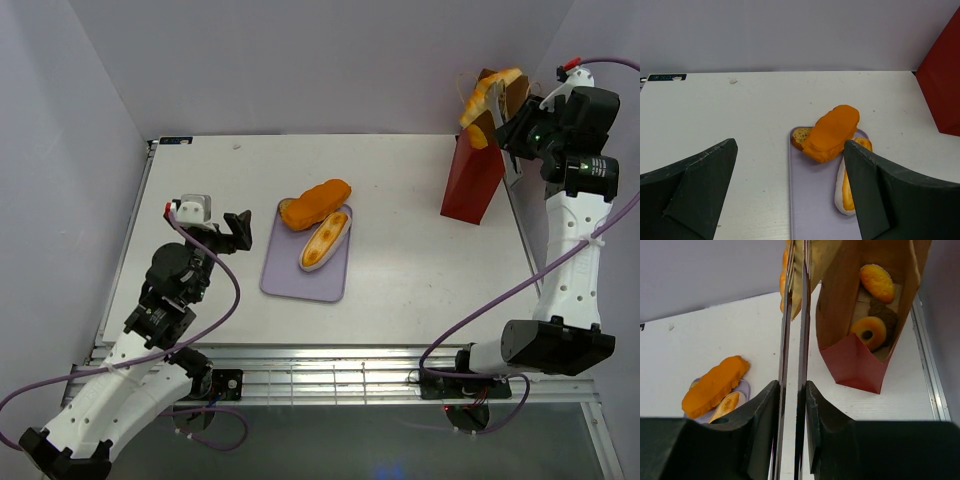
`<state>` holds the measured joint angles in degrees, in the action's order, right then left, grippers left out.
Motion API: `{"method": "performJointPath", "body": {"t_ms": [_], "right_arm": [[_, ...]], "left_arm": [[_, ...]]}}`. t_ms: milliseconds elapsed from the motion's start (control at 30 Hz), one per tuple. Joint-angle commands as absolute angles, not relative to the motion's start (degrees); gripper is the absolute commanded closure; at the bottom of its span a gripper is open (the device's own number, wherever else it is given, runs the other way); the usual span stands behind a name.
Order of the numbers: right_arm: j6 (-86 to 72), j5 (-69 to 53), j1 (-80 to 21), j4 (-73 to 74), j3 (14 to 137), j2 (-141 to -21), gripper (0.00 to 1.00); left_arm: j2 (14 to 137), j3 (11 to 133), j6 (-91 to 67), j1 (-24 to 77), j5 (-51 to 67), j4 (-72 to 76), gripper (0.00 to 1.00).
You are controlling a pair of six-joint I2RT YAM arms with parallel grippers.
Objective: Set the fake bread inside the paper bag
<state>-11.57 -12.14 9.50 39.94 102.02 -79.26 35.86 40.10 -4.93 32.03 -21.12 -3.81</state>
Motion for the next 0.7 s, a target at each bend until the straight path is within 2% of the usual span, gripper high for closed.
{"method": "performJointPath", "body": {"t_ms": [0, 500, 667], "right_arm": [[-11.6, -12.75, 11.6, 35.69, 104.42, -80.07, 0.68], [-10.55, -8.53, 13.8, 33.66, 107.23, -85.34, 0.64], [-10.02, -8.43, 13.97, 33.31, 106.17, -86.22, 0.55]], "left_arm": [[34.98, 40.61, -5.19, 32.43, -20.04, -3.16, 0.02], [34.45, 40.6, -5.36, 33.13, -19.78, -3.16, 0.02], [34.54, 40.52, -5.36, 33.22, -19.78, -3.16, 0.02]]}}
